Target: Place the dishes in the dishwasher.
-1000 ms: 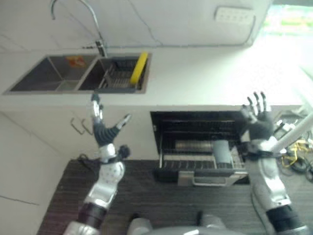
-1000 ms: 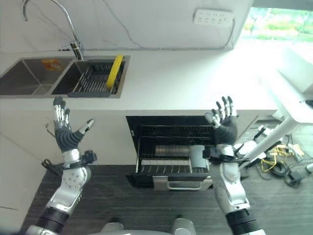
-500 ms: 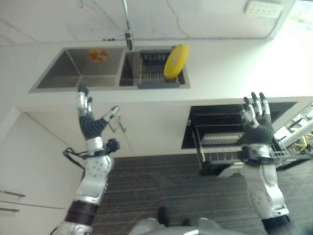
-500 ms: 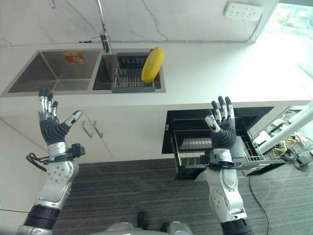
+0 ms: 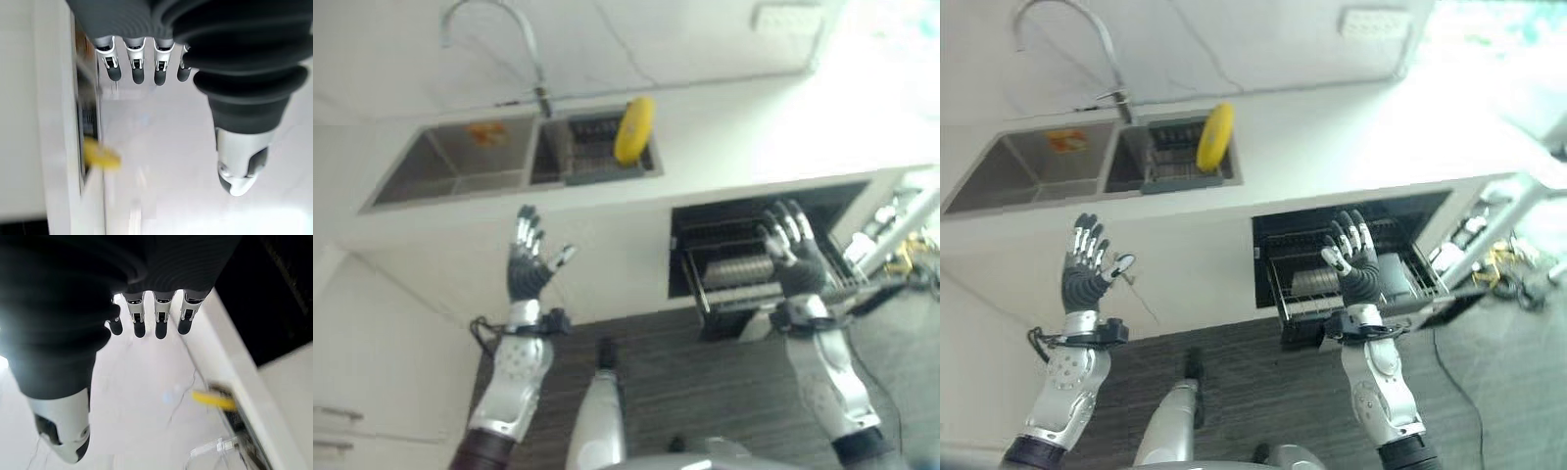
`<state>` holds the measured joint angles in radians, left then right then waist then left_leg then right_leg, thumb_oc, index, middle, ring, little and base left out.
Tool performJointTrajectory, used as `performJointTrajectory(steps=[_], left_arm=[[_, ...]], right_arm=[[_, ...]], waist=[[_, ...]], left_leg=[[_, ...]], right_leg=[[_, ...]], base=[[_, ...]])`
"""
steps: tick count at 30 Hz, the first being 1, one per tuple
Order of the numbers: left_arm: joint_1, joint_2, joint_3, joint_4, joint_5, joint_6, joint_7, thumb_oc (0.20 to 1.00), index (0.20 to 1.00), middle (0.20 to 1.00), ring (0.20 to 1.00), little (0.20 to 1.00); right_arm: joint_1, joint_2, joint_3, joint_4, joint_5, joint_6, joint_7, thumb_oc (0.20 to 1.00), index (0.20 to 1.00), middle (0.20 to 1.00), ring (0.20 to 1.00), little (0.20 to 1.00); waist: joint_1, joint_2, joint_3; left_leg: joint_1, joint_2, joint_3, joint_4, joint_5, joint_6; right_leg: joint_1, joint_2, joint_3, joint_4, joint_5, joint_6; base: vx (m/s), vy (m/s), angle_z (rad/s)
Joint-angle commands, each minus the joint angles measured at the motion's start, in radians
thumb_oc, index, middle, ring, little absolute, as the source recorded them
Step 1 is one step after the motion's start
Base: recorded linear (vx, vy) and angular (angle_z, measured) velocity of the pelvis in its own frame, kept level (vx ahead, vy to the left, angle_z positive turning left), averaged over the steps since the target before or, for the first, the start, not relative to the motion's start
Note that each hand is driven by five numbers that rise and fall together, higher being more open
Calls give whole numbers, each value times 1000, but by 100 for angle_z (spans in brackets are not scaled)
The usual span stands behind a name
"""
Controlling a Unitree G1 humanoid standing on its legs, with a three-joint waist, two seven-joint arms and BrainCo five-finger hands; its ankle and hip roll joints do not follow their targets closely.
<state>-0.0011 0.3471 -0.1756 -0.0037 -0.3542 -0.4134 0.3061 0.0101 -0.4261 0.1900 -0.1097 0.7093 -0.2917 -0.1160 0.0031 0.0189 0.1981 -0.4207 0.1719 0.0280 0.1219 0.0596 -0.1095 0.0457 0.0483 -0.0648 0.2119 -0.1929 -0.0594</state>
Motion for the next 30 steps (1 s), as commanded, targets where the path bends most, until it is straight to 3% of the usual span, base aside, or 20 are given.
performJointTrajectory(steps=[1,3,8,16,20,22,25,26,28,30], left_arm=[[-53,54,-19,-70,-27,-31,-33,1000,1000,1000,1000,1000],[-68,58,-35,-48,-24,-34,-63,1000,1000,1000,1000,1000],[-70,65,-47,-21,-14,-19,-101,1000,1000,1000,1000,1000],[-35,68,-52,-29,48,-21,-137,1000,1000,1000,1000,1000],[-32,102,-68,-33,200,-36,-140,1000,1000,1000,1000,1000],[-36,124,-88,-9,229,-6,-199,1000,1000,1000,1000,1000],[-4,163,-166,60,194,49,-431,1000,1000,1000,1000,1000],[7,169,-182,73,186,48,-454,1000,1000,1000,1000,1000],[34,203,-243,148,250,-33,-489,1000,1000,1000,1000,1000],[72,206,-284,281,274,-44,-404,1000,1000,1000,1000,1000]], right_arm=[[-64,-3,-6,-87,-38,-75,61,1000,1000,1000,1000,1000],[-58,-14,-12,-94,-26,-86,57,1000,1000,1000,1000,1000],[-49,9,-32,-93,-57,-83,19,1000,1000,1000,1000,1000],[-34,29,-36,-108,-94,-86,-2,1000,1000,1000,1000,1000],[-44,19,-29,-103,-94,-89,8,1000,1000,1000,1000,1000],[-50,12,-25,-99,-89,-91,16,1000,1000,1000,1000,1000],[-59,-4,-26,-100,-85,-92,32,1000,1000,1000,1000,1000],[-63,-8,-27,-101,-83,-91,33,1000,1000,1000,1000,1000],[-70,-21,-27,-94,-68,-93,38,1000,1000,1000,1000,1000],[-67,-27,-13,-80,-65,-118,37,1000,1000,1000,1000,1000]], waist=[[3,-36,-23],[3,-38,-41],[32,-48,-72],[50,-62,-74],[55,-60,-76],[55,-58,-79],[48,-44,-88],[48,-42,-90],[37,-30,-95],[33,-25,-97]], left_leg=[[221,-42,59,-102,160,15],[265,-66,70,-112,95,37],[333,-106,64,-143,30,75],[332,-106,65,-151,19,77],[327,-87,78,-154,23,67],[328,-82,84,-161,26,64],[337,-70,104,-187,39,59],[336,-68,109,-190,41,58],[329,-61,125,-196,46,58],[333,-63,135,-190,37,68]], right_leg=[[94,-68,-24,-150,115,92],[100,-89,-46,-129,96,107],[99,-136,-101,-118,86,134],[96,-153,-123,-150,103,145],[93,-165,-142,-169,111,150],[93,-169,-149,-176,115,154],[90,-179,-166,-176,116,165],[90,-181,-168,-176,115,167],[91,-184,-167,-166,102,172],[83,-187,-164,-125,80,176]], base=[[209,189,-34],[221,151,-36],[175,49,-3],[21,-48,-3],[-3,-21,-16],[4,-1,-9],[32,25,-14],[48,51,-23],[54,74,-24],[65,118,-11]])
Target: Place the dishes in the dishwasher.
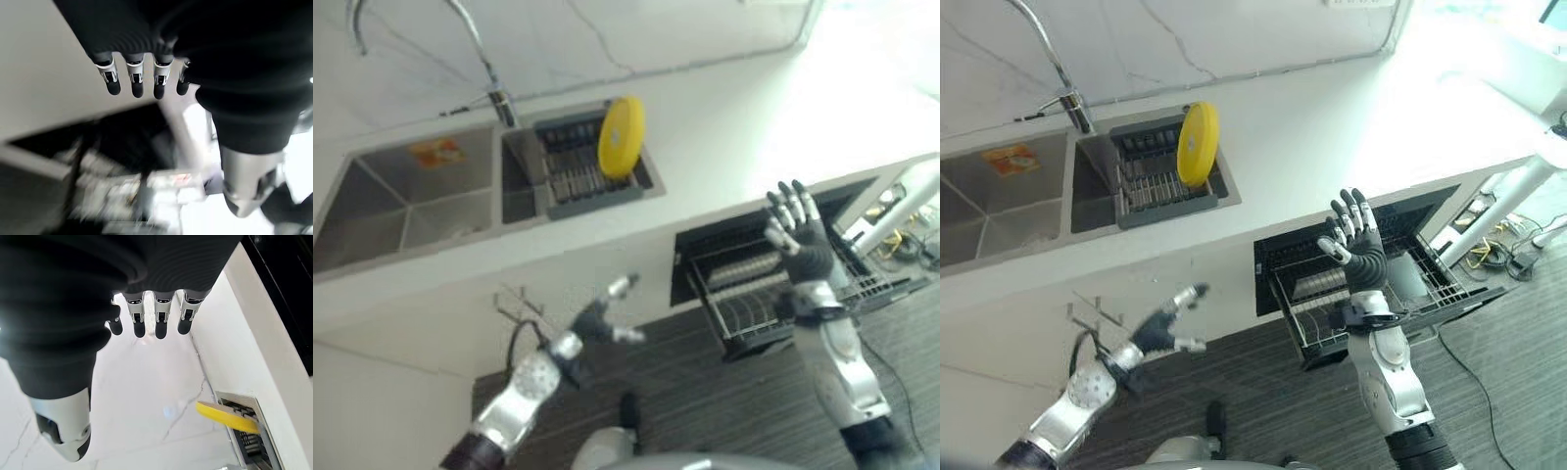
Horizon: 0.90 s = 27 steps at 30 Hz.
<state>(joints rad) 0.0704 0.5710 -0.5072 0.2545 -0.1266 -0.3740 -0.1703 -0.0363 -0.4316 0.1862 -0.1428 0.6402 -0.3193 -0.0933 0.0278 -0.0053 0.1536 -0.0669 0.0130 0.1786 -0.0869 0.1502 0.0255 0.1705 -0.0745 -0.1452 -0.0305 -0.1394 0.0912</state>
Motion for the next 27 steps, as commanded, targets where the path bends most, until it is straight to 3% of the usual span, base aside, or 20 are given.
performJointTrajectory(steps=[1,3,7,10,12,15,18,21,24,25,27], left_arm=[[5,-29,37,88,103,-95,112,1000,1000,1000,1000,1000],[0,-59,22,217,164,-122,190,1000,1000,1000,1000,1000],[-24,-147,23,453,228,-101,373,1000,1000,1000,1000,1000],[-50,-191,34,586,278,-21,474,1000,1000,1000,1000,1000],[-69,-207,36,646,300,24,478,1000,1000,1000,1000,1000],[-76,-240,56,796,281,92,502,1000,1000,1000,1000,1000],[-58,-251,93,838,256,135,528,1000,1000,1000,1000,1000],[-42,-270,113,888,232,148,573,1000,1000,1000,1000,1000],[-14,-297,138,910,247,120,634,1000,1000,1000,1000,1000],[-8,-299,141,904,251,121,644,1000,1000,1000,1000,1000],[-8,-289,153,878,247,146,635,1000,1000,1000,1000,1000]], right_arm=[[-19,-17,-9,-47,-3,-91,16,1000,1000,1000,1000,1000],[-28,-14,-7,-35,-4,-96,16,1000,1000,1000,1000,1000],[-36,-1,-19,-26,-8,-103,2,1000,1000,1000,1000,1000],[-39,15,-25,-38,3,-108,-22,1000,1000,1000,1000,1000],[-42,24,-23,-45,8,-99,-28,1000,1000,1000,1000,1000],[-84,25,23,-38,9,-90,-29,1000,1000,1000,1000,1000],[-113,30,34,-47,16,-68,-41,1000,1000,1000,1000,1000],[-119,24,35,-50,12,-57,-68,1000,1000,1000,1000,1000],[-106,13,32,-38,-21,-58,-60,1000,1000,1000,1000,1000],[-98,4,25,-38,-35,-60,-61,1000,1000,1000,1000,1000],[-117,-10,28,-20,-28,-81,-74,1000,1000,1000,1000,1000]], waist=[[5,0,-53],[0,-6,-53],[-10,-21,-56],[-14,-32,-56],[-15,-36,-54],[-25,-31,-33],[-22,-26,-13],[-20,-33,-29],[-37,-52,-32],[-31,-59,-25],[-5,-58,-1]], left_leg=[[-17,91,-16,21,-59,-58],[-5,75,-18,25,-74,-42],[19,21,-37,42,-120,3],[24,-19,-50,50,-147,43],[31,-34,-57,45,-151,54],[79,-25,-56,14,-149,33],[106,-10,-23,1,-157,18],[94,14,-7,0,-134,-12],[72,-16,-11,153,-201,-15],[22,-21,-41,225,-187,-24],[-49,25,-110,187,-121,-50]], right_leg=[[-50,-67,-78,141,26,29],[-64,-75,-65,180,37,36],[-94,-86,-19,255,86,56],[-132,-67,31,361,129,62],[-158,-51,34,406,151,63],[-247,-21,-36,288,152,45],[-278,-36,-95,265,183,52],[-214,-13,-109,140,130,23],[-179,13,-39,93,116,-15],[-170,18,-18,87,121,-24],[-153,26,12,87,111,-31]], base=[[53,135,-13],[59,157,-18],[81,184,-23],[48,142,-19],[42,49,7],[56,-51,-9],[53,-123,-39],[36,-184,20],[58,-82,18],[70,42,-3],[64,140,2]])
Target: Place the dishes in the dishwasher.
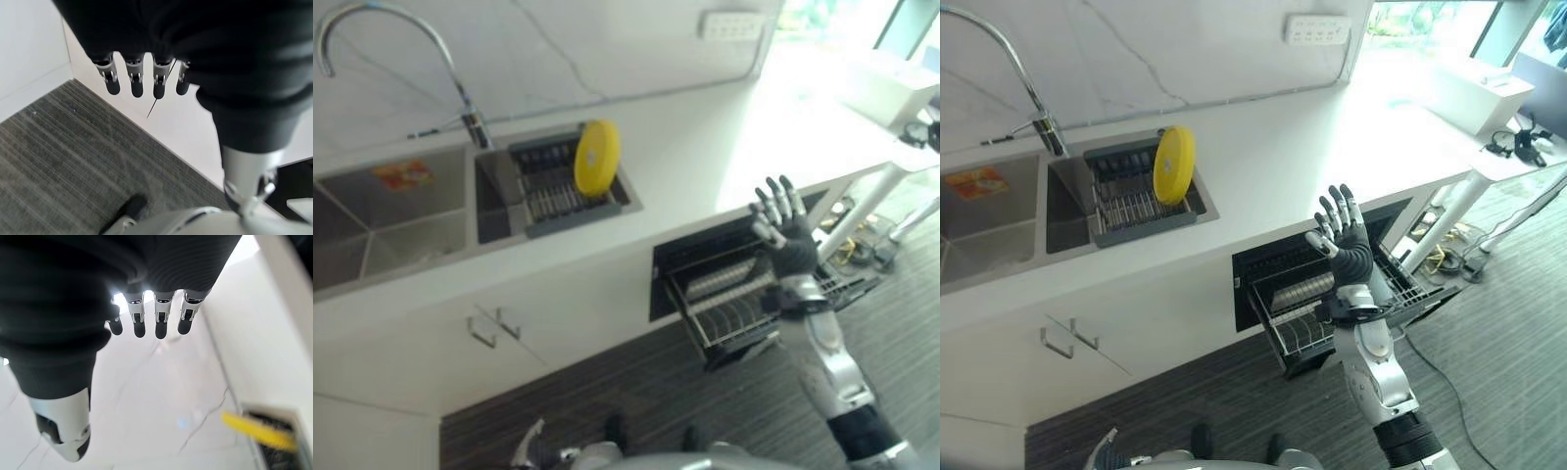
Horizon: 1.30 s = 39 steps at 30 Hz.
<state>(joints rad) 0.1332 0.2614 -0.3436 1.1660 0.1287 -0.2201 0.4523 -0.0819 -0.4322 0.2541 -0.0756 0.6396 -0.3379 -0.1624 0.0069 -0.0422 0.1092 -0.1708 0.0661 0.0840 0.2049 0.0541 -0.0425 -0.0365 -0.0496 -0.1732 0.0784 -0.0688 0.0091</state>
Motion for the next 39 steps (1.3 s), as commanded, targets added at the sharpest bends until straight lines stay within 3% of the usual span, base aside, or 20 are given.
performJointTrajectory(steps=[1,5,7,10,16,22,25,26,27,30,32,37,39], left_arm=[[-80,22,-8,-40,-5,-7,10,1000,1000,1000,1000,1000],[-105,17,-39,-3,15,2,6,1000,1000,1000,1000,1000],[-91,14,-51,16,47,-37,10,1000,1000,1000,1000,1000],[-89,24,-55,32,26,-39,-11,1000,1000,1000,1000,1000],[-84,19,-66,45,22,-57,-19,1000,1000,1000,1000,1000],[-75,8,-64,38,10,-42,-28,1000,1000,1000,1000,1000],[-79,12,-63,42,-12,-30,-72,1000,1000,1000,1000,1000],[-78,11,-57,46,-83,-26,-143,1000,1000,1000,1000,1000],[-75,2,-45,55,-188,11,-219,1000,1000,1000,1000,1000],[-68,-15,9,80,-314,58,-316,1000,1000,1000,1000,1000],[-56,-25,52,112,-425,119,-380,1000,1000,1000,1000,1000],[-40,-40,96,137,-497,180,-460,1000,1000,1000,1000,1000],[-25,-46,96,141,-515,241,-524,1000,1000,1000,1000,1000]], right_arm=[[-84,-3,-39,-84,-46,-71,-15,1000,1000,1000,1000,1000],[-67,-22,-73,-86,-6,-91,-28,1000,1000,1000,1000,1000],[-17,-24,-84,-130,1,-65,15,1000,1000,1000,1000,1000],[-1,-19,-74,-147,-2,-63,29,1000,1000,1000,1000,1000],[-7,-13,-66,-163,-5,-28,35,1000,1000,1000,1000,1000],[-21,-29,-31,-194,-12,16,155,1000,1000,1000,1000,1000],[-54,-37,-3,-202,-32,29,178,1000,1000,1000,1000,1000],[-79,-37,16,-206,-32,49,169,1000,1000,1000,1000,1000],[-103,-34,27,-204,-22,67,162,1000,1000,1000,1000,1000],[-146,-12,36,-193,10,108,138,1000,1000,1000,1000,1000],[-188,23,40,-166,134,134,120,1000,1000,1000,1000,1000],[-292,85,54,-136,116,202,59,1000,1000,1000,1000,1000],[-325,93,49,-114,125,226,38,1000,1000,1000,1000,1000]], waist=[[26,-13,62],[13,-4,58],[5,2,34],[-2,5,10],[-2,2,0],[19,-8,-4],[34,-14,-7],[45,-18,-8],[55,-19,-10],[78,-25,-13],[99,-32,-14],[150,-39,-20],[167,-39,-24]], left_leg=[[8,15,-42,-140,50,-9],[21,41,-16,-208,60,-23],[85,21,-19,-266,46,-9],[125,6,-19,-292,23,2],[138,11,3,-292,5,0],[139,6,-1,-292,-6,8],[139,3,-3,-292,-8,11],[138,3,-4,-292,-9,13],[139,2,-6,-292,-10,14],[145,2,-5,-292,-14,13],[152,3,-8,-292,-16,11],[154,5,-18,-292,-19,11],[153,5,-20,-292,-17,10]], right_leg=[[77,9,60,-34,31,46],[112,-27,33,-64,28,66],[114,-48,13,-74,38,82],[100,-66,-2,-80,49,97],[96,-89,-33,-104,69,117],[105,-95,-44,-100,60,120],[112,-99,-56,-94,54,122],[115,-101,-66,-88,51,122],[119,-103,-76,-85,49,122],[132,-114,-108,-88,53,128],[139,-124,-133,-97,65,135],[154,-139,-179,-110,79,145],[161,-144,-196,-114,82,149]], base=[[118,243,-24],[113,198,-46],[192,185,-54],[114,99,-10],[31,18,9],[22,14,-5],[37,16,8],[63,20,19],[73,21,16],[88,9,10],[119,-13,15],[114,2,15],[110,21,13]])
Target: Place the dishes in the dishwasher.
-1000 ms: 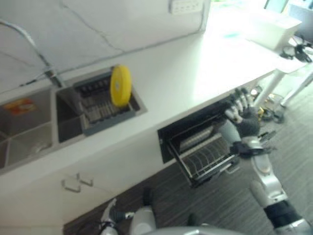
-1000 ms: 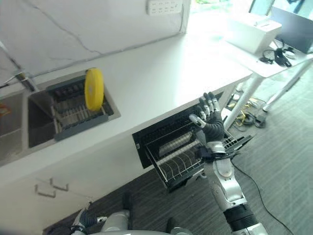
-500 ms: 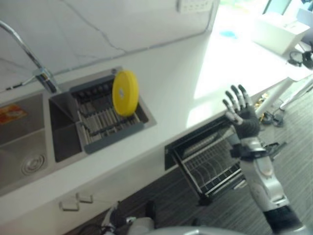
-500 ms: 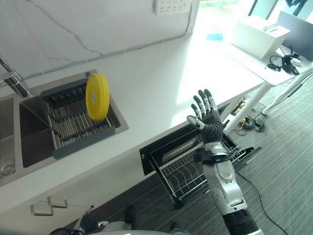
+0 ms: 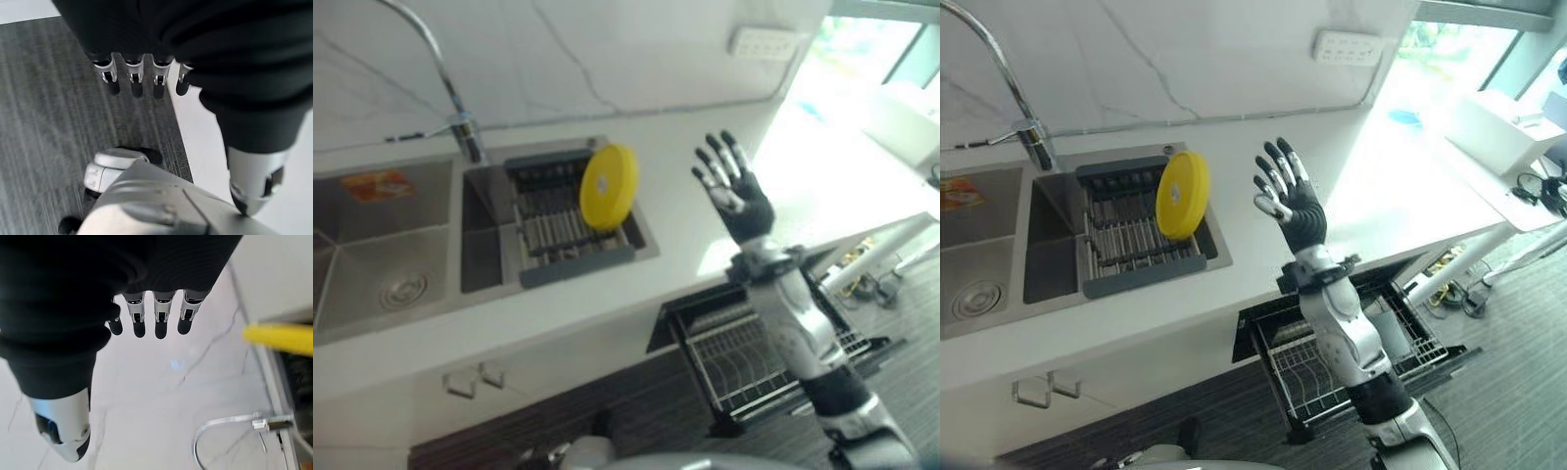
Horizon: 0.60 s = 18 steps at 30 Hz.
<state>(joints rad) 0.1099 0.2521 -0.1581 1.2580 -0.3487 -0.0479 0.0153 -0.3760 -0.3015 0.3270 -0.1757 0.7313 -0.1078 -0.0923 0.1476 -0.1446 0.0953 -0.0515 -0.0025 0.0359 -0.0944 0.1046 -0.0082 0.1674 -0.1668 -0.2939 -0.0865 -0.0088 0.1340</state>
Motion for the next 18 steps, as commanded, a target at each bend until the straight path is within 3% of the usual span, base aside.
performJointTrajectory(steps=[1,8,16,18], left_arm=[[10,-38,-92,56,-42,66,-109,1000,1000,1000,1000,1000],[19,-14,-75,73,7,94,-94,1000,1000,1000,1000,1000],[41,7,-89,54,65,61,-105,1000,1000,1000,1000,1000],[46,19,-101,46,161,14,-82,1000,1000,1000,1000,1000]], right_arm=[[-55,-36,-26,13,40,0,-39,1000,1000,1000,1000,1000],[-183,-20,-41,116,14,-17,-112,1000,1000,1000,1000,1000],[-299,-23,-102,225,-19,-67,-197,1000,1000,1000,1000,1000],[-311,-32,-115,247,-25,-83,-207,1000,1000,1000,1000,1000]], waist=[[35,65,-9],[83,68,-10],[128,74,-3],[133,75,-4]], left_leg=[[34,73,25,7,-67,-24],[32,66,-6,7,-61,-24],[25,62,-39,7,-51,-25],[23,60,-43,7,-49,-25]], right_leg=[[-41,-28,-84,53,23,25],[-27,-32,-112,55,19,25],[-8,-33,-141,53,12,22],[-6,-35,-147,55,10,23]], base=[[106,27,14],[103,6,12],[63,-3,11],[33,2,20]])
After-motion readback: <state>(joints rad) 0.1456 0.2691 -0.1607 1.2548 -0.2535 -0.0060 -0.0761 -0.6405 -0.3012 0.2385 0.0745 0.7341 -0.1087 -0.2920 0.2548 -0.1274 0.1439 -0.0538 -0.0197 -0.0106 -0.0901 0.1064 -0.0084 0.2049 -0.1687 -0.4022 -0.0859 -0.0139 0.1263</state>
